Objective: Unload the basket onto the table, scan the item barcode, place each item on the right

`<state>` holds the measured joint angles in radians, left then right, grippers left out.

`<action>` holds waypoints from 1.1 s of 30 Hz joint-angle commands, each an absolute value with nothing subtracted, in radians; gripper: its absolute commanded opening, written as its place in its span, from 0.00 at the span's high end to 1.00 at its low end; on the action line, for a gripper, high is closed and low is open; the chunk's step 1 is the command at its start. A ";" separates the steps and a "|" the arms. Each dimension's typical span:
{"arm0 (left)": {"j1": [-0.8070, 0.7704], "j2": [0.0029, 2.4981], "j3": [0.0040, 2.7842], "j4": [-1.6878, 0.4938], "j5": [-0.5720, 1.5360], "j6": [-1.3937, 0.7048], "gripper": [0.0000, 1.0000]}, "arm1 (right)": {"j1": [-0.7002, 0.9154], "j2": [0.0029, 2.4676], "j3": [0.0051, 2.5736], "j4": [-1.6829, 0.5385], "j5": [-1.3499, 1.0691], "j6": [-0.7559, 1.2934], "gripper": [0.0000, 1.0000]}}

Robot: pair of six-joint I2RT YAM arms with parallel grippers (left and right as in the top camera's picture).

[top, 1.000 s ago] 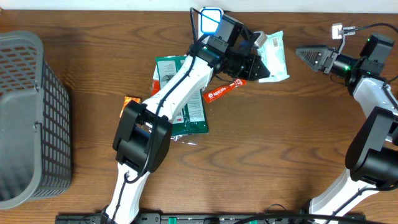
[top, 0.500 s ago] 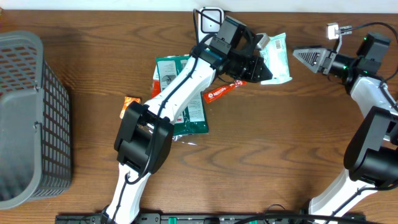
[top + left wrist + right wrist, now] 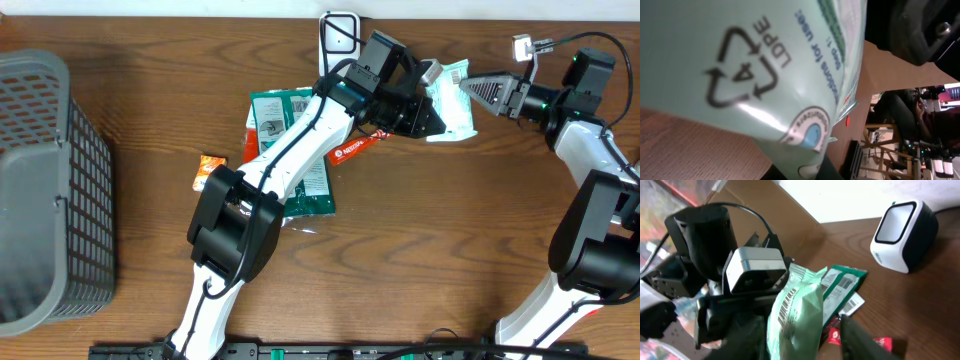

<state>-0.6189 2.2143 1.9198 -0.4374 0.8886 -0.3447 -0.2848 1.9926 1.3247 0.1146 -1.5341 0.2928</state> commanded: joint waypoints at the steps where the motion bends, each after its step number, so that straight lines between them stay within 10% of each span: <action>1: -0.617 2.189 1.937 -0.425 0.905 -0.354 0.93 | -0.273 1.980 1.322 0.113 -1.555 0.292 0.60; 16: -0.617 2.189 1.937 -0.385 0.905 -0.353 0.93 | -0.260 1.980 1.322 0.089 -1.559 0.292 0.60; 24: -0.617 2.189 1.937 -0.376 0.878 -0.353 0.93 | -0.260 1.980 1.322 0.084 -1.559 0.292 0.99; 33: -0.617 2.189 1.937 -0.377 0.844 -0.353 0.78 | -0.266 1.980 1.322 0.089 -1.558 0.292 0.99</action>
